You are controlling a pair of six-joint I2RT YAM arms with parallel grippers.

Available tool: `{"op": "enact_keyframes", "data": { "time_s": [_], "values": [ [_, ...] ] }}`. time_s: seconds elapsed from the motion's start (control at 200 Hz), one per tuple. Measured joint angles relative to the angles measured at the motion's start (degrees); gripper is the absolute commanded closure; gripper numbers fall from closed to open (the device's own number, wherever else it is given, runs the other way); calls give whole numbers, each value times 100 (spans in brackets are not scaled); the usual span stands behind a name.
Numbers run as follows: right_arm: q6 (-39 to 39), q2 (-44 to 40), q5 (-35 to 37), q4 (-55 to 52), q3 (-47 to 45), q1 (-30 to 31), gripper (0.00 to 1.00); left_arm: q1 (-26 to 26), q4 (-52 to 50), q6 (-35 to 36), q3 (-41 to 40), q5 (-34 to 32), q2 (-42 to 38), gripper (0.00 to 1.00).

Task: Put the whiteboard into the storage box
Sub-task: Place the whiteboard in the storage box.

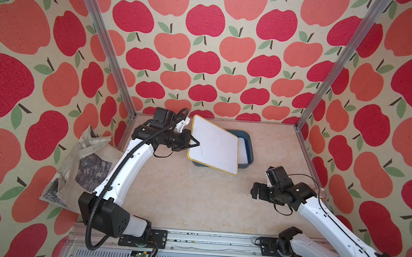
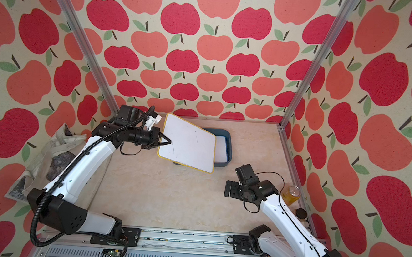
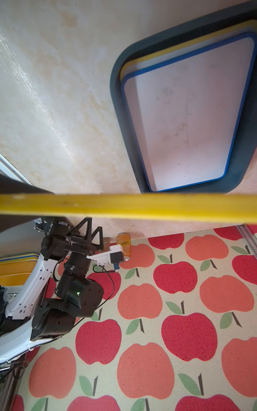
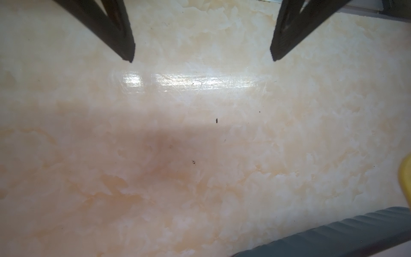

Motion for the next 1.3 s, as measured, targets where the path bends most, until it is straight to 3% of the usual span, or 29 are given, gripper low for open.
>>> {"op": "enact_keyframes", "data": {
  "time_s": [0.475, 0.71, 1.301],
  "values": [
    [83, -153, 85, -98, -105, 0, 1, 72, 446, -11, 437, -232, 544, 100],
    [83, -109, 85, -76, -184, 0, 1, 70, 824, -358, 476, -205, 1158, 100],
    [299, -186, -85, 50, -337, 0, 1, -332, 1134, -619, 997, -177, 2223, 100]
  ]
}}
